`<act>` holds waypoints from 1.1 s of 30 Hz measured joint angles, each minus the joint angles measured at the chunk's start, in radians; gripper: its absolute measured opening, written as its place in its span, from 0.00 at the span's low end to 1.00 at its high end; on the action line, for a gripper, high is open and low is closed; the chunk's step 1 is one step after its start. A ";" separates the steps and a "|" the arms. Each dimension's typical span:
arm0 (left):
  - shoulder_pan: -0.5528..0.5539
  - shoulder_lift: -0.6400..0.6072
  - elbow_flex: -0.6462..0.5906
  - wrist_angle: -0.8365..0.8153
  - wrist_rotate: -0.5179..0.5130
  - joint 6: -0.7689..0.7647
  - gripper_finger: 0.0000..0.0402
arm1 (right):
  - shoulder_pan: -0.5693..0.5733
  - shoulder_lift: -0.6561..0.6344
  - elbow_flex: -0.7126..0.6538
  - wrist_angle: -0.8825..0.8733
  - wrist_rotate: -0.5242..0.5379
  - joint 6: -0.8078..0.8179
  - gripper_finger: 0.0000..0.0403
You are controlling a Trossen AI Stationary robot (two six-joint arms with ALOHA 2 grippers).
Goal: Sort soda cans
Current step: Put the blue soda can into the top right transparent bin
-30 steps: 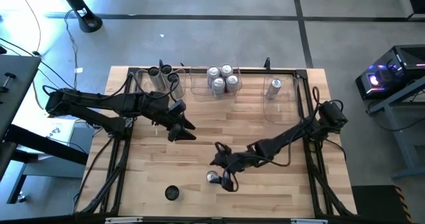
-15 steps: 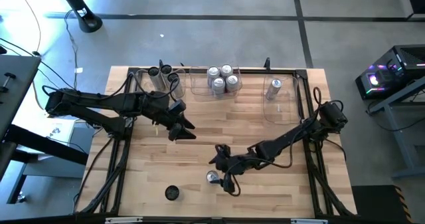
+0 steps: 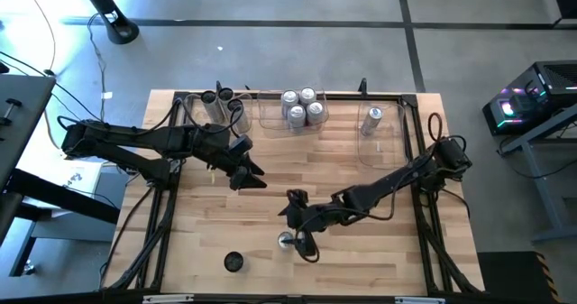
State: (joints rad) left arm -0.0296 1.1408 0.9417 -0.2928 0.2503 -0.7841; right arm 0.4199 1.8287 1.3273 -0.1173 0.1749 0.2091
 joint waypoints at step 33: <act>0.001 0.000 0.000 0.011 -0.001 -0.008 0.92 | -0.067 -0.005 0.000 -0.153 0.024 -0.053 0.50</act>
State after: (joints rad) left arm -0.0287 1.1408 0.9417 -0.2820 0.2497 -0.7920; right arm 0.3529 1.8233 1.3270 -0.2707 0.1987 0.1559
